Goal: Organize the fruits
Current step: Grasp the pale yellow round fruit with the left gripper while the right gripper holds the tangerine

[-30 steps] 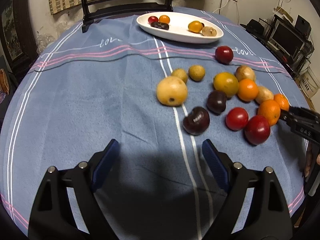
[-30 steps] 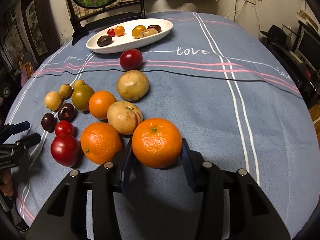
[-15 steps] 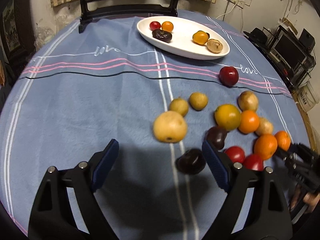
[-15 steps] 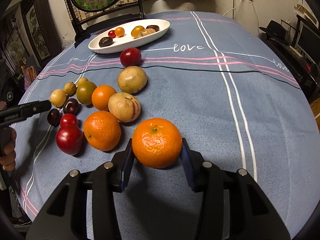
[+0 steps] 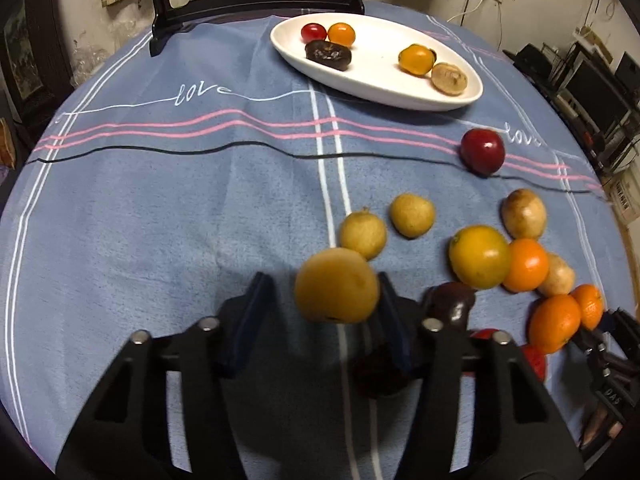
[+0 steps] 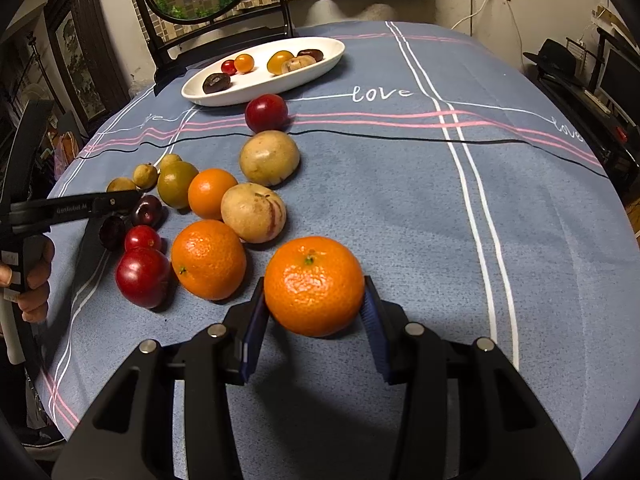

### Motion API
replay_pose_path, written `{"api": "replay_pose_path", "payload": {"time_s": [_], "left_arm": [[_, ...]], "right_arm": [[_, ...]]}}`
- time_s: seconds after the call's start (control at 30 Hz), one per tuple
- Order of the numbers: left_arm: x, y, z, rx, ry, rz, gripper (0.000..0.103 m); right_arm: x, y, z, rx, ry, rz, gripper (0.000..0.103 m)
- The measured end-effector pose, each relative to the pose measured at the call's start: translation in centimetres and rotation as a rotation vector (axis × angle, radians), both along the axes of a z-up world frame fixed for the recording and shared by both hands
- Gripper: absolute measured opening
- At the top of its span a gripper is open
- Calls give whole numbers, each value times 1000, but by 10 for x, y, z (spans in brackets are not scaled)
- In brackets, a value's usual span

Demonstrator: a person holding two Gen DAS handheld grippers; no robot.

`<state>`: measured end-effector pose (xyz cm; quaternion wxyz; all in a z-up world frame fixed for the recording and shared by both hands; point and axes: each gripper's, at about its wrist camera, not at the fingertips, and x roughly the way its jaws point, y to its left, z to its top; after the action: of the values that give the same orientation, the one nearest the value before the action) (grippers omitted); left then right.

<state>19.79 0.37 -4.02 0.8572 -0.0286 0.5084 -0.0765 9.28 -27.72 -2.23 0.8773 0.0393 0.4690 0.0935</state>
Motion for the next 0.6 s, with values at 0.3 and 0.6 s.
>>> {"api": "replay_pose_path", "payload": {"time_s": [0.3, 0.6], "left_arm": [[-8, -6, 5, 32, -15, -16, 39], [-29, -3, 33, 53, -90, -63, 39]], "right_arm": [[-3, -1, 1, 11, 0, 5, 45], [-6, 1, 16, 3, -33, 16, 45]]}}
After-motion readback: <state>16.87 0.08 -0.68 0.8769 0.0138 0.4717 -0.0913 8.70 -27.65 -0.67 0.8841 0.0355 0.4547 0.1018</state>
